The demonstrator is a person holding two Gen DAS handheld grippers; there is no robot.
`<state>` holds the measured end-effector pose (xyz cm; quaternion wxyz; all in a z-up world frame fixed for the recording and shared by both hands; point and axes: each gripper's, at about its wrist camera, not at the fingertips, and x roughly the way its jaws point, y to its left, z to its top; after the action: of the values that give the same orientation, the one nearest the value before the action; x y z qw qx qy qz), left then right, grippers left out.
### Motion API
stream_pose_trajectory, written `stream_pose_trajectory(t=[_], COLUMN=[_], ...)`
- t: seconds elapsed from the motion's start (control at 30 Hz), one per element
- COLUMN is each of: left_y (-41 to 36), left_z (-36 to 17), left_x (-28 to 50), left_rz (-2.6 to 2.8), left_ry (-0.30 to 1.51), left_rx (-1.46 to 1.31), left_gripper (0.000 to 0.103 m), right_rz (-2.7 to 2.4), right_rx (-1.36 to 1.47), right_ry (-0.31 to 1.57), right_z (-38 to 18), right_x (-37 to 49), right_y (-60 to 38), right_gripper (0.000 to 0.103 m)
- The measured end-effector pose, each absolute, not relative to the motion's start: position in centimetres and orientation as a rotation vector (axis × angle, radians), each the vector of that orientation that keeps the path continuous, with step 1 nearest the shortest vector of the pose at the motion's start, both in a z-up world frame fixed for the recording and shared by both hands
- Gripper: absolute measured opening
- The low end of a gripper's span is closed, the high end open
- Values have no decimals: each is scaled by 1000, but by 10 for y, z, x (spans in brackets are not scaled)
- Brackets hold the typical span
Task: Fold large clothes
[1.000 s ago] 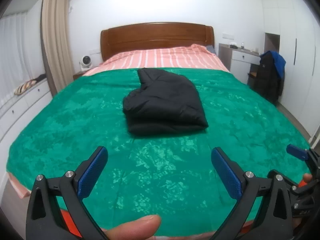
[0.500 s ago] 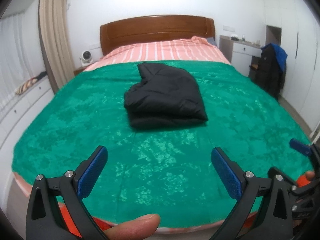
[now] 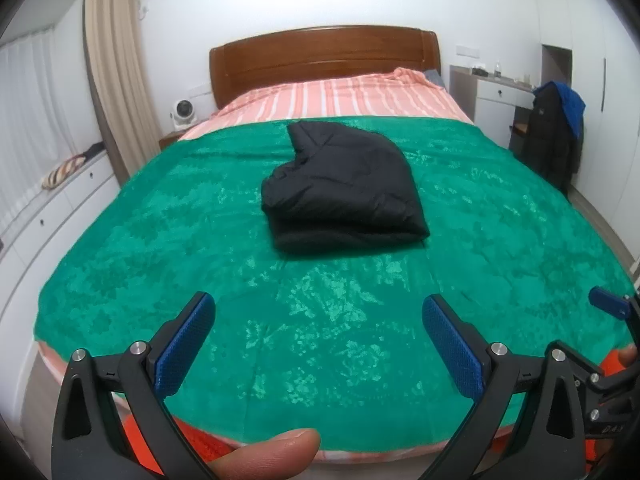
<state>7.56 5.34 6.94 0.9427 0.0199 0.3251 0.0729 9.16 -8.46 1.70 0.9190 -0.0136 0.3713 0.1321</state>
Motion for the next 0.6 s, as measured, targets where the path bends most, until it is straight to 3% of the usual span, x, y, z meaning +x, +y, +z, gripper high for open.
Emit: stream_pose_trajectory(t=[0.6], left_y=[44], left_z=[66], left_x=[78], left_rz=[129], left_ry=[679], left_rx=[59], left_gripper=[103], right_rz=[241], right_rx=[-21], right_ry=[781], right_z=[23], right_x=[92], right_y=[-89], right_gripper=[103])
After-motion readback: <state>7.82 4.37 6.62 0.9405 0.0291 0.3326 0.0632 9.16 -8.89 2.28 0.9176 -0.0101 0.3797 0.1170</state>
